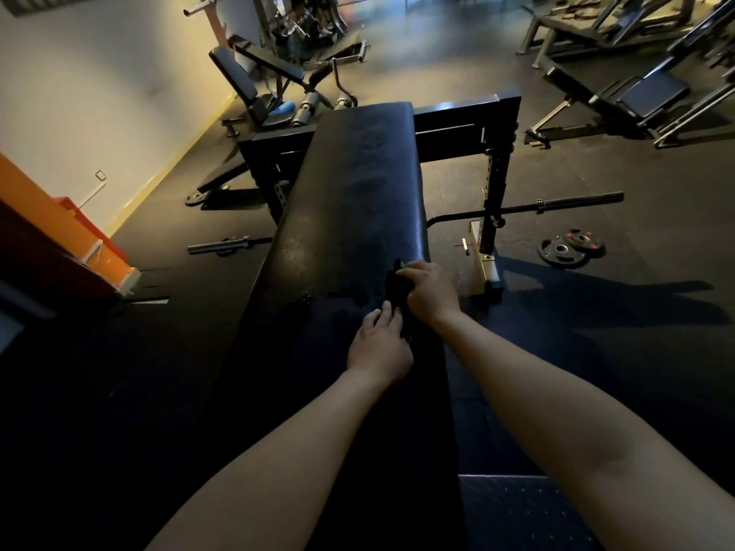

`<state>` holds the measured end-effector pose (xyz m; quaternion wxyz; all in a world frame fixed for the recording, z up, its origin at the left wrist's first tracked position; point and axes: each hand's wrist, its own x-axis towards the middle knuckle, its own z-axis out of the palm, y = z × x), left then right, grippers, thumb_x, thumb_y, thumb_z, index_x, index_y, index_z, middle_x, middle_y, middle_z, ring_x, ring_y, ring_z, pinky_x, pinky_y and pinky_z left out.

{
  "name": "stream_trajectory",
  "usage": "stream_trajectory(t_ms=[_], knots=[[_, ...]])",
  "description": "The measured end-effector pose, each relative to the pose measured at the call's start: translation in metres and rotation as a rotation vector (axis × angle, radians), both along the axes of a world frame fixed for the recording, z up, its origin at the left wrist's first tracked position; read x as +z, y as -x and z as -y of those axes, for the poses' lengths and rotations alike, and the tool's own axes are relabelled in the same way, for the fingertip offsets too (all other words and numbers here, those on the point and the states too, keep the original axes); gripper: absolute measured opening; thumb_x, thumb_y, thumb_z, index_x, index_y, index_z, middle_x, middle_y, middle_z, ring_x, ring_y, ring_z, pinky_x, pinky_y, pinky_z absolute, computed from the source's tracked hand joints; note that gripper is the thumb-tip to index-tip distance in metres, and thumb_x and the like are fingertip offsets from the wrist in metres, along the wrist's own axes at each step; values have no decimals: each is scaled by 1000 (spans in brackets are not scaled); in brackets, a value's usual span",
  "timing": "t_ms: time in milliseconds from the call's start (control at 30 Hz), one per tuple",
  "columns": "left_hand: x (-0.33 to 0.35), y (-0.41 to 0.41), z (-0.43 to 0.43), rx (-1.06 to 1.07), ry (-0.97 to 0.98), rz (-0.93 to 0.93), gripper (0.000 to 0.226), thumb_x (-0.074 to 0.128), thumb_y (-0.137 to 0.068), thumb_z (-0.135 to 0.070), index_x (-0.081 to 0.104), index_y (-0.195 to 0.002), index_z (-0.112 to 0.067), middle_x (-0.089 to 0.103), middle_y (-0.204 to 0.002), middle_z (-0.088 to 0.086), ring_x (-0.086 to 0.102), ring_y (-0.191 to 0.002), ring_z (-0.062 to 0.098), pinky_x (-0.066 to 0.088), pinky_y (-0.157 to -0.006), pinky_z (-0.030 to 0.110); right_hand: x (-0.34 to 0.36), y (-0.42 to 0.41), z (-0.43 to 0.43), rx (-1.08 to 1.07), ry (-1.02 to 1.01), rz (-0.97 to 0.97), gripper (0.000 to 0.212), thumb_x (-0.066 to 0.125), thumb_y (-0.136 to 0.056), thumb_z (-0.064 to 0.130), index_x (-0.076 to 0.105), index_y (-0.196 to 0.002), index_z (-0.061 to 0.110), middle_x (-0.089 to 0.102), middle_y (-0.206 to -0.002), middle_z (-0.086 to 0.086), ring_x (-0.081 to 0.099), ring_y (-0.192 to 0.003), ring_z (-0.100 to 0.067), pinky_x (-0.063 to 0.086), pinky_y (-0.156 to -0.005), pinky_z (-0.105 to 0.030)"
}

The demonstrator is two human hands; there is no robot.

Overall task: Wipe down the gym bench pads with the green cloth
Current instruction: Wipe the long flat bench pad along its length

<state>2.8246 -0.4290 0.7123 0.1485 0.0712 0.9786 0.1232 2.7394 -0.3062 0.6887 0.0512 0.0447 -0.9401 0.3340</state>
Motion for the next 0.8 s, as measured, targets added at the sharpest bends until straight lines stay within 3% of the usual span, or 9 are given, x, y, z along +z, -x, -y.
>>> stream_trajectory(t_ms=[100, 233, 333, 400, 500, 567, 633, 700, 800], knots=[[4, -1, -6, 24, 0, 2, 60, 38, -103, -27, 19, -160, -17, 8, -168, 4, 7, -153, 25, 14, -124, 38, -7, -30, -15, 75, -13, 21, 37, 49, -94, 11, 69, -122, 26, 57, -133, 10, 38, -126, -19, 43, -95, -39], [5, 1, -15, 94, -7, -19, 60, 41, -103, -34, 22, -159, -22, 14, -167, 5, 12, -151, 27, 18, -123, 41, -24, -70, -23, -34, 222, -80, 30, 52, -94, 10, 72, -114, 22, 62, -122, 8, 45, -113, -20, 43, -84, -33], [7, -1, -29, 122, 61, 13, 64, 38, -101, -53, 18, -159, -35, 10, -166, 11, 10, -150, 33, 14, -121, 48, -39, -90, -25, -163, 523, -61, 33, 54, -91, 4, 71, -115, 19, 61, -120, 6, 54, -109, -19, 49, -94, -37], [5, -1, -44, 137, 137, 1, 67, 37, -99, -60, 16, -159, -36, 8, -165, 17, 10, -149, 38, 12, -120, 51, -38, -88, -31, -263, 692, 20, 38, 53, -92, -2, 69, -122, 15, 60, -125, 3, 53, -113, -11, 45, -104, -33], [1, -2, -53, 152, 225, -35, 68, 37, -100, -58, 13, -159, -34, 6, -165, 19, 11, -148, 41, 13, -118, 54, -33, -61, -38, -320, 826, 145, 37, 51, -96, 2, 66, -126, 17, 62, -127, 0, 52, -111, -7, 43, -100, -26], [0, -1, -55, 150, 256, -35, 68, 36, -100, -58, 12, -159, -34, 6, -165, 20, 11, -148, 41, 14, -118, 54, -22, -36, -39, -309, 981, 239, 36, 49, -99, 8, 66, -125, 26, 63, -125, 5, 56, -114, -11, 46, -103, -34], [1, 0, -56, 142, 290, -43, 67, 35, -101, -57, 12, -159, -34, 7, -164, 20, 13, -147, 42, 15, -118, 55, -15, -16, -36, -300, 1115, 324, 37, 47, -98, 10, 68, -107, 38, 68, -118, 4, 62, -111, -18, 51, -102, -46], [0, 2, -57, 134, 310, -47, 66, 34, -101, -56, 12, -159, -34, 8, -164, 20, 15, -147, 42, 16, -118, 55, -24, -7, -32, -278, 1155, 351, 35, 47, -94, 13, 68, -96, 40, 70, -110, 0, 66, -105, -22, 54, -97, -49], [-2, 2, -58, 136, 318, -57, 65, 34, -101, -55, 12, -159, -34, 9, -165, 19, 15, -147, 42, 15, -119, 56, -33, -24, -26, -301, 1058, 315, 38, 48, -88, 20, 65, -118, 36, 58, -127, -3, 58, -115, -21, 49, -102, -48]])
